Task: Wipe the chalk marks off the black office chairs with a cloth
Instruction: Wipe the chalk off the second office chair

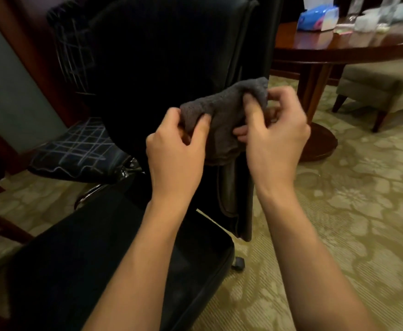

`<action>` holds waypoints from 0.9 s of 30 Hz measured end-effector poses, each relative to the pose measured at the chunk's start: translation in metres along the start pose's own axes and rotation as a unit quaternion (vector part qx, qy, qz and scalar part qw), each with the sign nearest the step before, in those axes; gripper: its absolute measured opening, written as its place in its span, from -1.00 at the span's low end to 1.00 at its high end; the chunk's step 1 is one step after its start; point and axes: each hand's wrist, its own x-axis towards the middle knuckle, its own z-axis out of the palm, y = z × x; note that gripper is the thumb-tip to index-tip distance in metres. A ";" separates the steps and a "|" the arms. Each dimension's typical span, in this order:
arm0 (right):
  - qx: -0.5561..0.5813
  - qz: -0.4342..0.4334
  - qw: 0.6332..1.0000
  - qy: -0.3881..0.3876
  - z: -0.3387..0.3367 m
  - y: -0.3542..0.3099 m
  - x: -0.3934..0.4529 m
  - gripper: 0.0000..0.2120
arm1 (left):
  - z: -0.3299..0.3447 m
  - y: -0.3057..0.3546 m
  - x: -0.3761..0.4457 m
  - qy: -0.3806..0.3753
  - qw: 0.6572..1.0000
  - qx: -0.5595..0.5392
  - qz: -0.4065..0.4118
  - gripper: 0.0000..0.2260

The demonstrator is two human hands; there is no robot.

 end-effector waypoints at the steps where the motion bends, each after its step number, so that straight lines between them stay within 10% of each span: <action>1: -0.033 -0.022 0.999 0.005 0.004 0.002 0.000 -0.91 | 0.001 -0.002 0.001 -0.002 1.000 0.013 0.001 -0.85; 9: -0.123 0.021 0.992 -0.019 -0.002 0.089 -0.091 -0.91 | 0.014 -0.050 -0.066 -0.039 0.997 0.012 -0.061 -0.90; 21: -0.094 -0.075 0.993 0.016 0.015 0.028 -0.025 -0.90 | 0.015 -0.003 -0.006 0.025 0.999 -0.021 0.031 -0.89; 27: -0.193 0.034 0.975 -0.101 -0.010 0.125 -0.131 -0.84 | 0.026 -0.088 -0.110 -0.060 0.994 0.025 -0.091 -0.89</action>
